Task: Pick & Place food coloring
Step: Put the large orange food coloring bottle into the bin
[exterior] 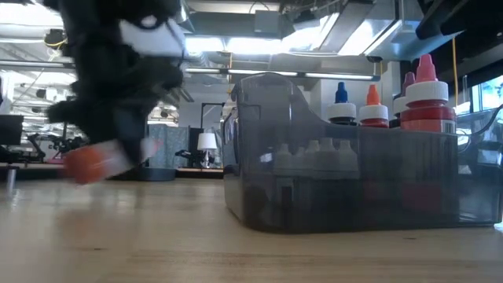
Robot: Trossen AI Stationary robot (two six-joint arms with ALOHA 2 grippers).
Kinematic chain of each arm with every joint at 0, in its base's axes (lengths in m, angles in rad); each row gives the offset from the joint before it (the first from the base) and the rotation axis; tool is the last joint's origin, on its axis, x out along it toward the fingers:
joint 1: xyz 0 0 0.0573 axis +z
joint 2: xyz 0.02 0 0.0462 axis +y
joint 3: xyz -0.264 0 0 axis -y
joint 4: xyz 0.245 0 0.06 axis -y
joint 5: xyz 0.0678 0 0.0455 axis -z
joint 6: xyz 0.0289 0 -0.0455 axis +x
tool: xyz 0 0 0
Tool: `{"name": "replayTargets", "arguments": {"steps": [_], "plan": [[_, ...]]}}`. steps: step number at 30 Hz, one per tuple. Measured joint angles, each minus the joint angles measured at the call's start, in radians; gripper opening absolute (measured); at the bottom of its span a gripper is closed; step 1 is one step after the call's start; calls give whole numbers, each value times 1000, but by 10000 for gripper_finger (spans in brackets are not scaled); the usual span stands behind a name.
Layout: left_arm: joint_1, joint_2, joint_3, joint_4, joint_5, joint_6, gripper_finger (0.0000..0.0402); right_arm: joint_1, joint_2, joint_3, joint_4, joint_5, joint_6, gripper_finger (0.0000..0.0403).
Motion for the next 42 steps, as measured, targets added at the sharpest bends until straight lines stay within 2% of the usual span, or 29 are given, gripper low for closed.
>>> {"name": "replayTargets", "arguments": {"steps": [3, 6, 9, 13, 16, 22, 26, 31, 42], "plan": [[34, -41, 4, 116, -156, 145, 129, -1, 0, 0, 14, 17, -5, 112], [91, -48, 4, 334, -245, 408, 130, -8, 0, 0, 19, 18, -4, 112], [152, -28, 6, 585, -241, 694, 129, -19, 0, 0, 23, 18, 4, 112], [245, 18, 6, 848, -234, 996, 130, -31, 0, 0, 23, 15, 54, 112], [305, 79, 5, 1061, -143, 1166, 130, -39, 0, 8, 23, -10, 86, 112], [389, 301, 5, 1574, 90, 1259, 130, -51, 0, 23, 23, -20, 132, 112], [422, 437, 5, 1757, 183, 1260, 130, -51, 0, 23, 23, -20, 161, 112], [429, 543, 26, 1809, 220, 1287, 130, -51, 0, 23, 23, -20, 189, 112], [398, 672, 124, 1822, 221, 1351, 130, -53, 0, 23, 39, 7, 187, 112]]}}
